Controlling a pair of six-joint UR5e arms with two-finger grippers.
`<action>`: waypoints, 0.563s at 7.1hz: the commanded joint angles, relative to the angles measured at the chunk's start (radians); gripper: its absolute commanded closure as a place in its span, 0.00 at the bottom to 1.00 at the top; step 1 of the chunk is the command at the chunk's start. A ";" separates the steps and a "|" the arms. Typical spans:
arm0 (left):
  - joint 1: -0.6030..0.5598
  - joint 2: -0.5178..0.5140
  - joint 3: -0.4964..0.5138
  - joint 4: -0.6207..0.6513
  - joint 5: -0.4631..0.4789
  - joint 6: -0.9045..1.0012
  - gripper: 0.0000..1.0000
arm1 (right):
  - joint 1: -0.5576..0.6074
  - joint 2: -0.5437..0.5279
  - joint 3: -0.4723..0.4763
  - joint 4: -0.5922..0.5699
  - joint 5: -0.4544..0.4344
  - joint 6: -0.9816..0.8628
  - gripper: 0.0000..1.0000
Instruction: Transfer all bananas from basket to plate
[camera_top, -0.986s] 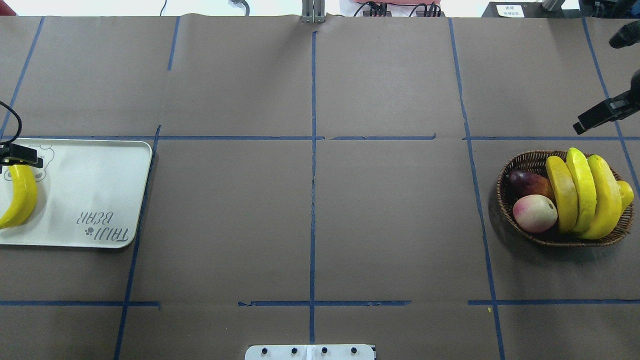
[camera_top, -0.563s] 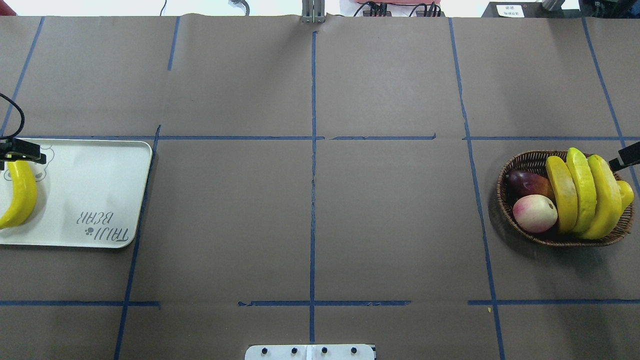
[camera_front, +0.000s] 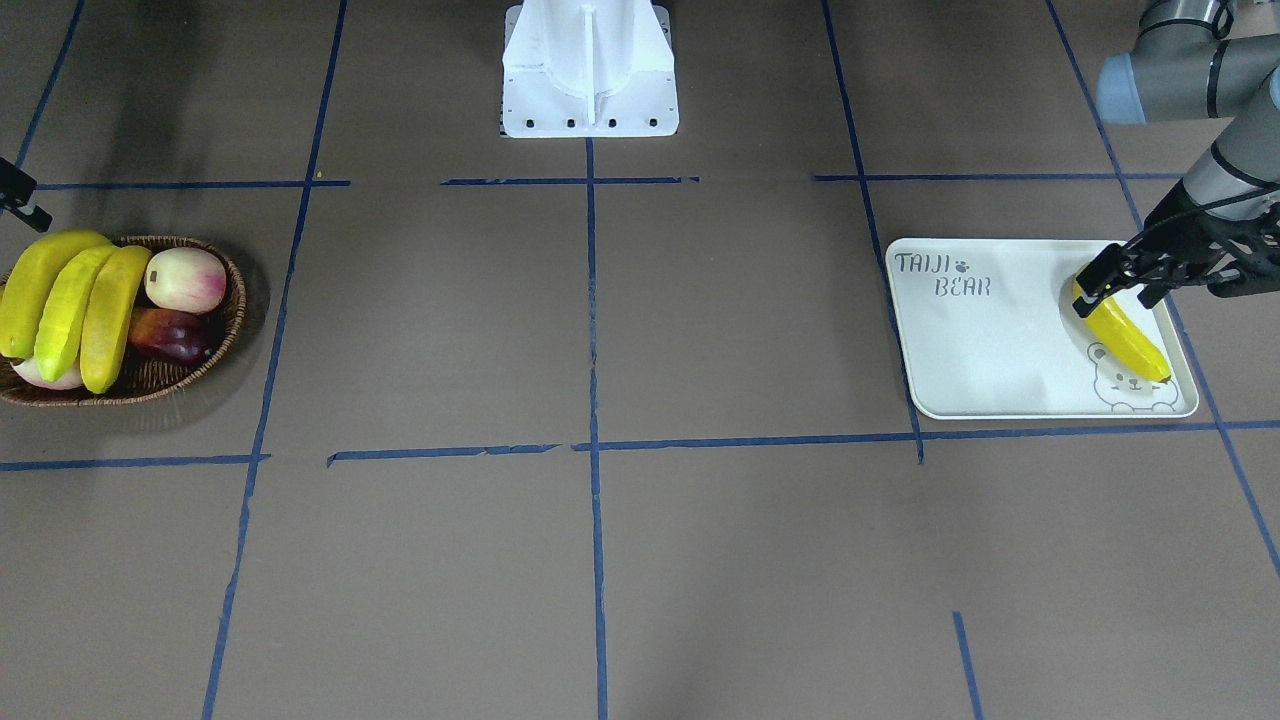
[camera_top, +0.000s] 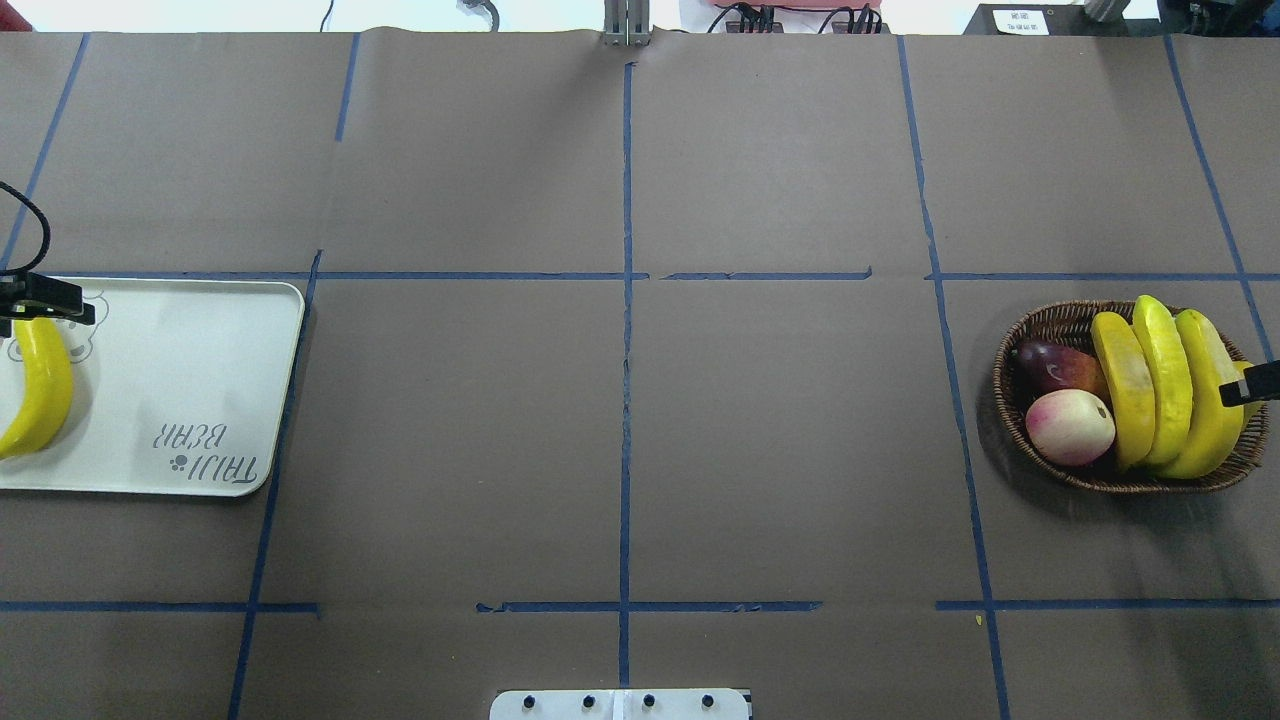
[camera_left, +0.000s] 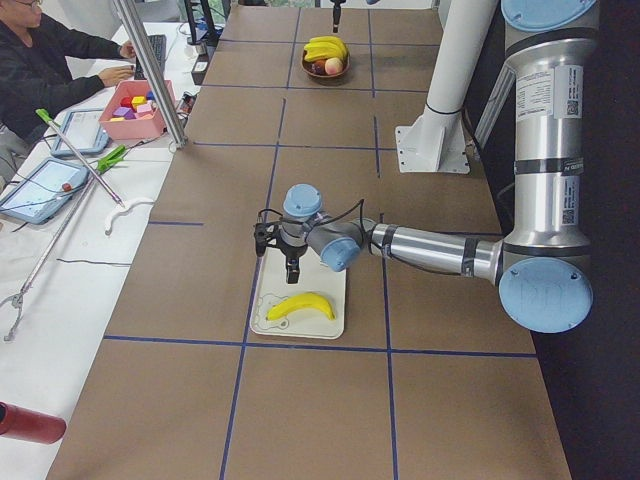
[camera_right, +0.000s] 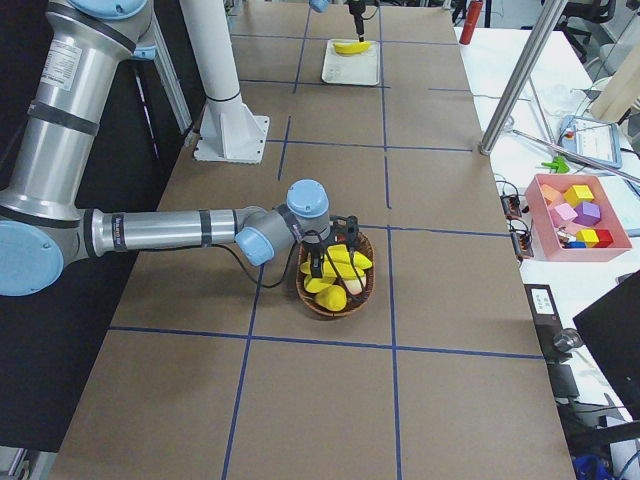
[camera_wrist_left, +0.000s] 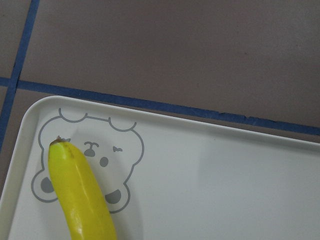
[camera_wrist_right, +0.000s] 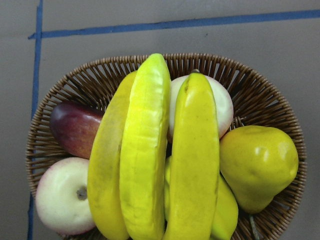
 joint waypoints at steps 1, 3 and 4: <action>0.000 -0.002 -0.001 0.000 0.000 -0.002 0.00 | -0.056 -0.002 -0.028 0.009 -0.035 0.005 0.01; 0.000 -0.002 -0.012 0.000 0.000 -0.002 0.00 | -0.062 0.004 -0.048 0.010 -0.037 0.004 0.04; 0.000 0.000 -0.014 0.000 0.000 -0.002 0.00 | -0.062 0.004 -0.048 0.012 -0.034 0.004 0.10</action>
